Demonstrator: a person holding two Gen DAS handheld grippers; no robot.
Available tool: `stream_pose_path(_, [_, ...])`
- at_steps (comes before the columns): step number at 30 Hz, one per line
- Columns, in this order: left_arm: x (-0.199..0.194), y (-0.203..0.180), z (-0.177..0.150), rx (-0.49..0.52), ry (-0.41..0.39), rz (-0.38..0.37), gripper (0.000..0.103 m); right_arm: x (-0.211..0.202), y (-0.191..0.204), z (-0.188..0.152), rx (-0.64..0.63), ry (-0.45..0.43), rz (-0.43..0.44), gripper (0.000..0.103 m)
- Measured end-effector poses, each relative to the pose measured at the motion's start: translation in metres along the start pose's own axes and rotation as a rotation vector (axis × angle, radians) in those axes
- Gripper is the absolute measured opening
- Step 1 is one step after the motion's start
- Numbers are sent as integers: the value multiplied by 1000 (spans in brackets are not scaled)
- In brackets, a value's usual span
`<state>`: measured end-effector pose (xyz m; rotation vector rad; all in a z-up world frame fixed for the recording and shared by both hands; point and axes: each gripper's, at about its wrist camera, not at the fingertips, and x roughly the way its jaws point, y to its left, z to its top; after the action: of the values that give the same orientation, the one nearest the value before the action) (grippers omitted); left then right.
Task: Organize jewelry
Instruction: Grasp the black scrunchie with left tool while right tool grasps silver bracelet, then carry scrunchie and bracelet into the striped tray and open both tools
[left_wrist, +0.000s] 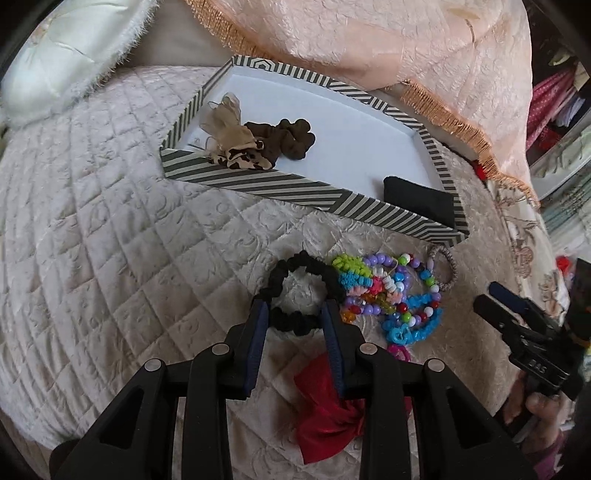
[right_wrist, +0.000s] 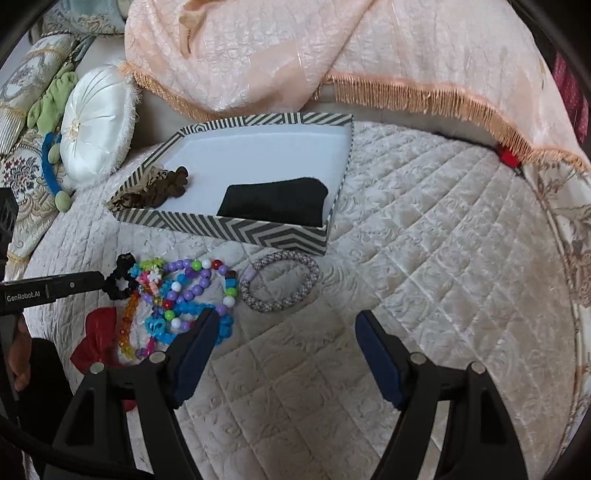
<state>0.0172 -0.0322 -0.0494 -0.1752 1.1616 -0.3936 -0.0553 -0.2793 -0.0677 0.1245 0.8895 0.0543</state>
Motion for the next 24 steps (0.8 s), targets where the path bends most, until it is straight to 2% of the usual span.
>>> stream_pose_path(3, [5, 6, 6, -8, 4, -24, 21, 13, -5, 5, 16, 5, -12, 78])
stream_pose_path(5, [10, 5, 9, 15, 4, -19, 21, 23, -10, 10, 33, 11, -29, 67])
stream_pose_path(10, [26, 1, 12, 60, 36, 21, 27, 48, -18, 15, 56, 49, -42, 64])
stream_pose_path(12, [31, 3, 15, 60, 44, 37, 27, 52, -15, 14, 27, 29, -67, 60])
stream_pose_path(14, [34, 5, 16, 55, 48, 41, 27, 55, -12, 14, -8, 11, -112, 33])
stream_pose_path(15, [35, 5, 16, 57, 40, 44, 27, 54, -12, 14, -15, 1, -114, 26])
stream_pose_path(16, [35, 3, 15, 66, 32, 49, 27, 54, -13, 13, -14, -1, -109, 12])
stream_pose_path(17, [36, 1, 13, 85, 23, 66, 22, 53, -15, 13, -9, 0, -99, 8])
stream_pose_path(18, [36, -1, 12, 96, 15, 91, 15, 50, -17, 13, 0, -1, -89, 8])
stream_pose_path(19, [34, -2, 10, 110, 6, 128, 3, 46, -17, 13, 4, -4, -81, 7])
stream_pose_path(20, [33, 0, 10, 103, 2, 126, 0, 43, -17, 12, 3, -9, -74, 7])
stream_pose_path(22, [25, 7, 8, 59, -2, 78, 0, 31, -14, 11, -6, -28, -66, 7])
stream_pose_path(24, [13, 9, 6, 50, -31, 78, 0, 18, -9, 11, -14, -54, -55, 7])
